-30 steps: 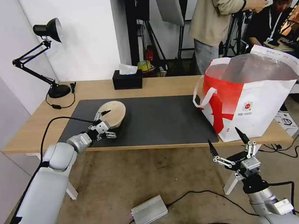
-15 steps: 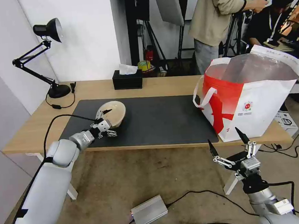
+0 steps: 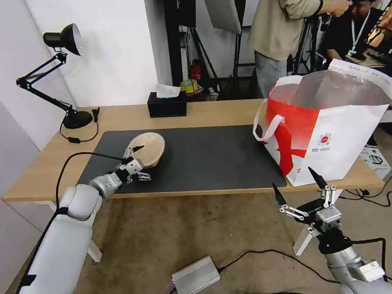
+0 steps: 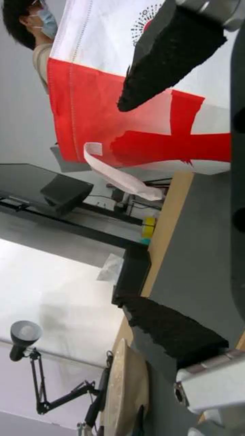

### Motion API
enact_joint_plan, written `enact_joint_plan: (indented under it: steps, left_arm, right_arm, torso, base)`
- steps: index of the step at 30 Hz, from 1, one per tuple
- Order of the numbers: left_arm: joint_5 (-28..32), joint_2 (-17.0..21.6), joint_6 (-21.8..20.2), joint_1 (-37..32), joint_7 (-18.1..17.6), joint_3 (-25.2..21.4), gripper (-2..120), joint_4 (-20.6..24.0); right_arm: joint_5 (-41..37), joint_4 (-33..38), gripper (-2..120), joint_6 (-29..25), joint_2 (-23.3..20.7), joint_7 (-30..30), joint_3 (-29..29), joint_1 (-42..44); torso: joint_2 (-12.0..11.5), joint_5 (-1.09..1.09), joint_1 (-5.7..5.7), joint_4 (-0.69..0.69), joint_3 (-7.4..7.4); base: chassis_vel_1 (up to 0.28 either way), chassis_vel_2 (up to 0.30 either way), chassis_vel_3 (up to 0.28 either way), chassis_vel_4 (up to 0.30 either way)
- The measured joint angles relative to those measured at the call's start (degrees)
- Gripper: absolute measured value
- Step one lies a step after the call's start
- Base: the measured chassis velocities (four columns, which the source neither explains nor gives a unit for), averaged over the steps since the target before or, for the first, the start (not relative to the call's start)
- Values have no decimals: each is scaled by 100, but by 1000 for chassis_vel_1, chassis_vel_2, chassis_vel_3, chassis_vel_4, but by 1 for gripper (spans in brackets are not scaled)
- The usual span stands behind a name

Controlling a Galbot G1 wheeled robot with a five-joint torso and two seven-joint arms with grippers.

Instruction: Pick up the trash from the table and place it into the takeout bag.

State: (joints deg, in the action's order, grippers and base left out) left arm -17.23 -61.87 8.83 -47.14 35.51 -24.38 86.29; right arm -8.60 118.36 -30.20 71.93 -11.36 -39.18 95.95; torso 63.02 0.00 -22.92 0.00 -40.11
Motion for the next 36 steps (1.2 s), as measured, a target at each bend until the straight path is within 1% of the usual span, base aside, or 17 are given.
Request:
enact_joint_plan:
  steps: [12, 15, 16, 17, 19, 20, 21, 23, 24, 25, 26, 27, 30, 31, 35, 36]
  left_arm:
    - [-9, -5, 78, -10, -12, -53, 99, -73]
    - [-10, -17, 89, -8, -15, -53, 88, -87]
    - [-10, -17, 89, -8, -15, -53, 88, -87]
    - [-10, -21, 95, -6, -17, -55, 82, -97]
    - [-11, -23, 101, -6, -17, -57, 74, -107]
    - [-10, -24, 104, -6, -18, -59, 70, -110]
    - [-10, -24, 104, -6, -18, -59, 70, -110]
    - [-11, -25, 110, -6, -18, -61, 62, -116]
    - [-10, -26, 115, -7, -19, -62, 60, -120]
    - [-11, -29, 120, -7, -19, -63, 52, -126]
    - [-11, -29, 120, -7, -19, -63, 52, -126]
    - [-11, -32, 130, -6, -19, -63, 45, -136]
    - [-16, -39, 140, 26, -20, -36, 32, -164]
    - [-16, -39, 140, 26, -20, -36, 32, -164]
    - [-47, -50, 154, 63, -20, -6, 14, -203]
    - [-47, -50, 154, 63, -20, -6, 14, -203]
  right_arm:
    - [0, 0, 100, 0, 0, 0, 0, 0]
    - [0, 0, 100, 0, 0, 0, 0, 0]
    - [0, 0, 100, 0, 0, 0, 0, 0]
    - [0, 0, 100, 0, 0, 0, 0, 0]
    - [0, 0, 100, 0, 0, 0, 0, 0]
    - [0, 0, 100, 0, 0, 0, 0, 0]
    - [0, 0, 100, 0, 0, 0, 0, 0]
    - [0, 0, 100, 0, 0, 0, 0, 0]
    - [0, 0, 100, 0, 0, 0, 0, 0]
    - [0, 0, 100, 0, 0, 0, 0, 0]
    - [0, 0, 100, 0, 0, 0, 0, 0]
    - [0, 0, 100, 0, 0, 0, 0, 0]
    - [0, 0, 100, 0, 0, 0, 0, 0]
    - [0, 0, 100, 0, 0, 0, 0, 0]
    - [0, 0, 100, 0, 0, 0, 0, 0]
    - [0, 0, 100, 0, 0, 0, 0, 0]
  torso:
    - [0, 0, -1, 0, 0]
    - [0, 0, -1, 0, 0]
    - [0, 0, -1, 0, 0]
    - [0, 0, -1, 0, 0]
    - [0, 0, 0, 0, 0]
    - [0, 0, -1, 0, 0]
    - [0, 0, -1, 0, 0]
    - [0, 0, -1, 0, 0]
    - [0, 0, -1, 0, 0]
    - [0, 0, -1, 0, 0]
    - [0, 0, -1, 0, 0]
    - [0, 0, -1, 0, 0]
    - [0, 0, -1, 0, 0]
    - [0, 0, -1, 0, 0]
    - [0, 0, -1, 0, 0]
    - [0, 0, -1, 0, 0]
  base:
    - [0, 0, 0, 0]
    - [0, 0, 0, 0]
    - [0, 0, 0, 0]
    - [0, 0, 0, 0]
    - [0, 0, 0, 0]
    - [0, 0, 0, 0]
    - [0, 0, 0, 0]
    - [0, 0, 0, 0]
    - [0, 0, 0, 0]
    - [0, 0, 0, 0]
    - [0, 0, 0, 0]
    - [0, 0, 0, 0]
    - [0, 0, 0, 0]
    - [0, 0, 0, 0]
    - [0, 0, 0, 0]
    - [0, 0, 0, 0]
